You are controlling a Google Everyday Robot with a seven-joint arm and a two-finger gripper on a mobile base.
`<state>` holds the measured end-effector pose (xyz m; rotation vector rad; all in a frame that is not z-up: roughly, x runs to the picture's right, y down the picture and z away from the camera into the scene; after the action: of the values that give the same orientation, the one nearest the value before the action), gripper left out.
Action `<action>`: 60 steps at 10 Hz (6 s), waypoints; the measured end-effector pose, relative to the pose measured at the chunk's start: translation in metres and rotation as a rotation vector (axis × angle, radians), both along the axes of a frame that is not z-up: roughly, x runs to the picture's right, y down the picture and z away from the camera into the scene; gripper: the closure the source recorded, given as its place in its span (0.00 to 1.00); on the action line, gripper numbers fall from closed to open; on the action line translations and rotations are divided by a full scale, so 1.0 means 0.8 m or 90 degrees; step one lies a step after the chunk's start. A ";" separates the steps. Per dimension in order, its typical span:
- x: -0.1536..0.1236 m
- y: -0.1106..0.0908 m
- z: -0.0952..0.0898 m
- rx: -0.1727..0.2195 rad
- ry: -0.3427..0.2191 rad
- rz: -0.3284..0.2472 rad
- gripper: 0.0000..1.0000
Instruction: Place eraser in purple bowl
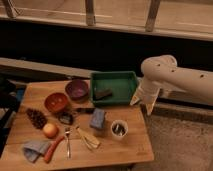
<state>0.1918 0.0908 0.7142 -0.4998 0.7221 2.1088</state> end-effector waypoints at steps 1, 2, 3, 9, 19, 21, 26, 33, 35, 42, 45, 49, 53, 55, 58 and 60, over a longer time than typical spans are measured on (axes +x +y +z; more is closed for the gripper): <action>0.000 0.000 0.000 0.000 0.000 0.000 0.35; 0.000 0.000 0.000 0.000 0.000 0.000 0.35; 0.000 0.000 0.000 0.000 0.000 -0.001 0.35; -0.062 -0.082 0.006 0.126 -0.047 -0.004 0.35; -0.168 -0.161 0.009 0.266 -0.138 0.013 0.35; -0.212 -0.177 0.040 0.290 -0.158 0.013 0.35; -0.254 -0.166 0.136 0.287 -0.160 -0.021 0.35; -0.253 -0.165 0.163 0.273 -0.153 -0.021 0.35; -0.244 -0.159 0.187 0.271 -0.134 0.010 0.35; -0.196 -0.121 0.285 0.231 -0.011 0.011 0.35; -0.193 -0.095 0.302 0.197 0.008 0.018 0.35; -0.217 -0.081 0.310 0.173 -0.011 0.047 0.35; -0.239 -0.070 0.311 0.159 -0.056 0.060 0.67; -0.245 -0.067 0.310 0.155 -0.070 0.064 0.87; -0.238 -0.078 0.305 0.166 -0.075 0.080 1.00; -0.224 -0.102 0.293 0.194 -0.069 0.094 1.00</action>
<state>0.0122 0.0089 0.9490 -0.5063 0.3015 2.2587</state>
